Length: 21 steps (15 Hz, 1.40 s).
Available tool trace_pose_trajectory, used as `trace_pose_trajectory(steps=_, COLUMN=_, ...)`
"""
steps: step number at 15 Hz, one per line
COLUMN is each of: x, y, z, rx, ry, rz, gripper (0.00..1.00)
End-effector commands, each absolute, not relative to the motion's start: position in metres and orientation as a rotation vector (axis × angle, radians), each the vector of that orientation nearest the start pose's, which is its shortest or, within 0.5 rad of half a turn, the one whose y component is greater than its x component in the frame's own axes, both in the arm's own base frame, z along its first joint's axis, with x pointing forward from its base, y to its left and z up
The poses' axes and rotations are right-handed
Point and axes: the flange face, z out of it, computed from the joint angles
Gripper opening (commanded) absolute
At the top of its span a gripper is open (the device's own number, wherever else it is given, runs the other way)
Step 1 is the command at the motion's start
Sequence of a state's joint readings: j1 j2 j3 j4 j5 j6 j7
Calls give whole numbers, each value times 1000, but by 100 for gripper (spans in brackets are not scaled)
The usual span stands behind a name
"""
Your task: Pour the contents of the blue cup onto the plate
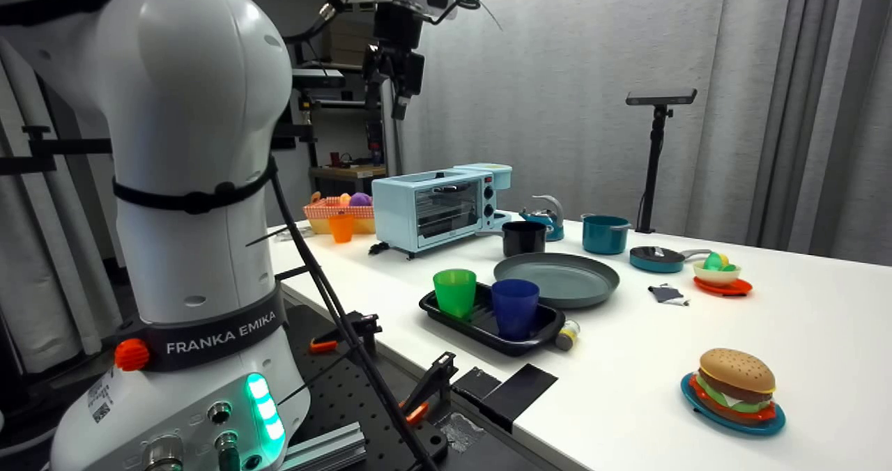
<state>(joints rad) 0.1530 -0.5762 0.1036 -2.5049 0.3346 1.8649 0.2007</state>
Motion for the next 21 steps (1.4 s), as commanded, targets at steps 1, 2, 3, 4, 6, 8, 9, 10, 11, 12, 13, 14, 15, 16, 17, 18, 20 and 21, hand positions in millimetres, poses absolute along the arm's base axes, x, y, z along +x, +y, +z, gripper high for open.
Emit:
trace_pose_trajectory(steps=1, x=358, y=115, z=476, rx=-2893, ry=124, rz=150, gripper=100)
trace_pose_trajectory(steps=2, x=360, y=112, z=476, rx=-2895, ry=138, rz=143, gripper=100)
trace_pose_trajectory(steps=3, x=363, y=109, z=475, rx=-2898, ry=155, rz=135, gripper=100)
trace_pose_trajectory(steps=4, x=366, y=104, z=474, rx=-2902, ry=181, rz=120, gripper=100)
trace_pose_trajectory(steps=6, x=374, y=93, z=473, rx=-2904, ry=242, rz=70, gripper=100)
trace_pose_trajectory(steps=8, x=383, y=81, z=473, rx=-2896, ry=306, rz=9, gripper=100)
trace_pose_trajectory(steps=9, x=387, y=74, z=473, rx=-2890, ry=340, rz=-24, gripper=100)
trace_pose_trajectory(steps=10, x=391, y=68, z=473, rx=-2884, ry=370, rz=-50, gripper=100)
trace_pose_trajectory(steps=11, x=394, y=63, z=473, rx=-2878, ry=404, rz=-78, gripper=100)
trace_pose_trajectory(steps=12, x=395, y=57, z=473, rx=-2873, ry=439, rz=-107, gripper=100)
trace_pose_trajectory(steps=13, x=396, y=52, z=472, rx=-2869, ry=470, rz=-132, gripper=100)
trace_pose_trajectory(steps=14, x=396, y=46, z=472, rx=-2867, ry=505, rz=-160, gripper=100)
trace_pose_trajectory(steps=15, x=395, y=42, z=471, rx=-2867, ry=537, rz=-183, gripper=100)
trace_pose_trajectory(steps=16, x=393, y=36, z=470, rx=-2870, ry=577, rz=-212, gripper=100)
trace_pose_trajectory(steps=17, x=392, y=30, z=469, rx=-2872, ry=611, rz=-233, gripper=100)
trace_pose_trajectory(steps=18, x=389, y=24, z=467, rx=-2875, ry=648, rz=-257, gripper=100)
trace_pose_trajectory(steps=20, x=385, y=13, z=462, rx=-2881, ry=719, rz=-296, gripper=100)
trace_pose_trajectory(steps=21, x=382, y=8, z=460, rx=-2882, ry=753, rz=-311, gripper=100)
